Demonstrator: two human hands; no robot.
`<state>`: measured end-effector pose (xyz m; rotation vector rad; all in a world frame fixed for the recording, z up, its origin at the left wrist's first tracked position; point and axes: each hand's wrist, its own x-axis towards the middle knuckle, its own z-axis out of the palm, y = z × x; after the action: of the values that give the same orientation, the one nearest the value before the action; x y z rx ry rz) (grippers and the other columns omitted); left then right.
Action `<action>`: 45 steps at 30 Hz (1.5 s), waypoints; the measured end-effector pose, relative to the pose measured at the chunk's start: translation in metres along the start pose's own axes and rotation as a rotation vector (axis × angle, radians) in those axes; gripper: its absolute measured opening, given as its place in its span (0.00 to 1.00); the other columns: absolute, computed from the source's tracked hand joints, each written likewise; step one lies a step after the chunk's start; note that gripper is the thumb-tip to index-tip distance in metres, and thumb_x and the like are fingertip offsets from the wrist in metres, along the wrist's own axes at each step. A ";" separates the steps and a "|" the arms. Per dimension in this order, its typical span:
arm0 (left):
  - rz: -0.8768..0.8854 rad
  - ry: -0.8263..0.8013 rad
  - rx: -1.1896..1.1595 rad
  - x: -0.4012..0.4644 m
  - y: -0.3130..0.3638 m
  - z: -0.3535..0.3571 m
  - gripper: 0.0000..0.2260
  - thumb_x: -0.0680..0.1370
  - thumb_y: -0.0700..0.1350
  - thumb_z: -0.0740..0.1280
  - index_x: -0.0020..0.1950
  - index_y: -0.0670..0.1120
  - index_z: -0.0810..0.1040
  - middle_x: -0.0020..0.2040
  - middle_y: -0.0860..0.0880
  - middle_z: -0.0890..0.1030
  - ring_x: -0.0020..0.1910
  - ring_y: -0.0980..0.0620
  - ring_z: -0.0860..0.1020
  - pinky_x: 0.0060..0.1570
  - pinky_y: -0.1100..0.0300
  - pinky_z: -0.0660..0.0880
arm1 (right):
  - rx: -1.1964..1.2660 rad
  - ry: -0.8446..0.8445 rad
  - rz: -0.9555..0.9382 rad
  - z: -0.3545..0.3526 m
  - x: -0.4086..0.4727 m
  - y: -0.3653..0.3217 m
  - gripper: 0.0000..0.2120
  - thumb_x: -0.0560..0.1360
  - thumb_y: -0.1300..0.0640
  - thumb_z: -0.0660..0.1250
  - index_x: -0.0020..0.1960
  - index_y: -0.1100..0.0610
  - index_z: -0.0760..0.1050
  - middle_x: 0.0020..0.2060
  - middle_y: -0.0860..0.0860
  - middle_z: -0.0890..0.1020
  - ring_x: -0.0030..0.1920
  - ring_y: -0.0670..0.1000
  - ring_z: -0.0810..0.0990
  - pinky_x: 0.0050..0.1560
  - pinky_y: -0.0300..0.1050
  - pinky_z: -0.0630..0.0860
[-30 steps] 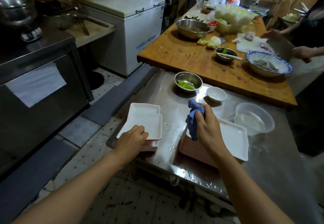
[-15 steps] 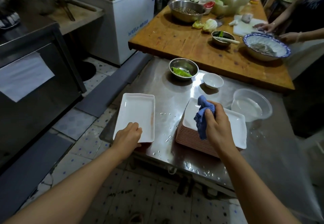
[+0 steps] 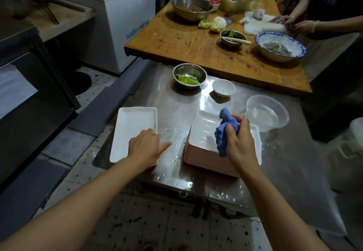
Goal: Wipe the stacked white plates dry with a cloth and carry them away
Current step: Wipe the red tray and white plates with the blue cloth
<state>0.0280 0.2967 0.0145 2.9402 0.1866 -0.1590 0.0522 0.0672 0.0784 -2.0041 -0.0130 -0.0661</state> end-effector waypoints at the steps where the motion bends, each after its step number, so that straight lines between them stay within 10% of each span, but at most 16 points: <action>1: -0.004 0.022 -0.131 0.006 0.014 -0.004 0.22 0.78 0.63 0.56 0.57 0.48 0.78 0.57 0.47 0.77 0.57 0.46 0.74 0.49 0.53 0.70 | -0.026 0.005 0.006 -0.001 0.002 0.001 0.08 0.81 0.55 0.55 0.59 0.49 0.64 0.44 0.43 0.76 0.42 0.39 0.77 0.43 0.33 0.71; 6: -0.032 -0.052 -0.594 0.029 0.067 -0.018 0.22 0.76 0.53 0.65 0.69 0.51 0.70 0.49 0.51 0.79 0.53 0.49 0.77 0.54 0.56 0.72 | -0.137 -0.030 -0.119 0.015 0.020 0.000 0.08 0.79 0.60 0.57 0.47 0.47 0.65 0.37 0.40 0.78 0.42 0.40 0.77 0.39 0.33 0.71; 13: -0.078 -0.143 -0.687 0.043 0.080 -0.016 0.29 0.72 0.33 0.65 0.71 0.51 0.68 0.44 0.45 0.78 0.48 0.44 0.79 0.50 0.51 0.78 | -0.838 -0.139 -0.271 0.048 0.062 0.027 0.16 0.76 0.56 0.63 0.63 0.56 0.75 0.67 0.55 0.68 0.65 0.57 0.63 0.62 0.46 0.61; 17: -0.070 -0.154 -0.692 0.044 0.080 -0.013 0.30 0.71 0.33 0.65 0.71 0.50 0.67 0.36 0.48 0.77 0.41 0.45 0.79 0.47 0.51 0.78 | -0.825 -0.293 -0.321 0.047 0.065 0.033 0.17 0.76 0.59 0.63 0.64 0.60 0.73 0.61 0.57 0.73 0.61 0.58 0.70 0.57 0.48 0.67; 29: -0.110 -0.179 -0.782 0.042 0.080 -0.013 0.27 0.71 0.32 0.64 0.67 0.51 0.71 0.30 0.48 0.76 0.30 0.48 0.77 0.34 0.58 0.74 | -1.057 -0.034 -0.138 -0.047 0.060 0.074 0.13 0.77 0.55 0.60 0.60 0.55 0.72 0.60 0.52 0.74 0.62 0.53 0.68 0.60 0.46 0.57; 35: -0.145 -0.161 -0.805 0.040 0.082 -0.010 0.28 0.70 0.30 0.63 0.67 0.50 0.72 0.32 0.46 0.76 0.33 0.45 0.77 0.44 0.45 0.80 | -1.176 -0.170 -0.116 -0.064 0.034 0.063 0.10 0.75 0.53 0.63 0.56 0.53 0.75 0.58 0.51 0.74 0.61 0.55 0.68 0.67 0.49 0.56; 45: -0.143 -0.205 -0.978 0.035 0.076 -0.008 0.27 0.73 0.31 0.64 0.69 0.50 0.71 0.33 0.47 0.75 0.28 0.50 0.76 0.34 0.56 0.77 | -0.785 -0.389 -0.078 -0.036 -0.017 0.037 0.14 0.74 0.66 0.60 0.59 0.58 0.74 0.58 0.54 0.72 0.59 0.56 0.66 0.56 0.44 0.64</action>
<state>0.0737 0.2281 0.0323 1.9259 0.3286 -0.2872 0.0357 0.0189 0.0589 -2.7694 -0.3635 0.3165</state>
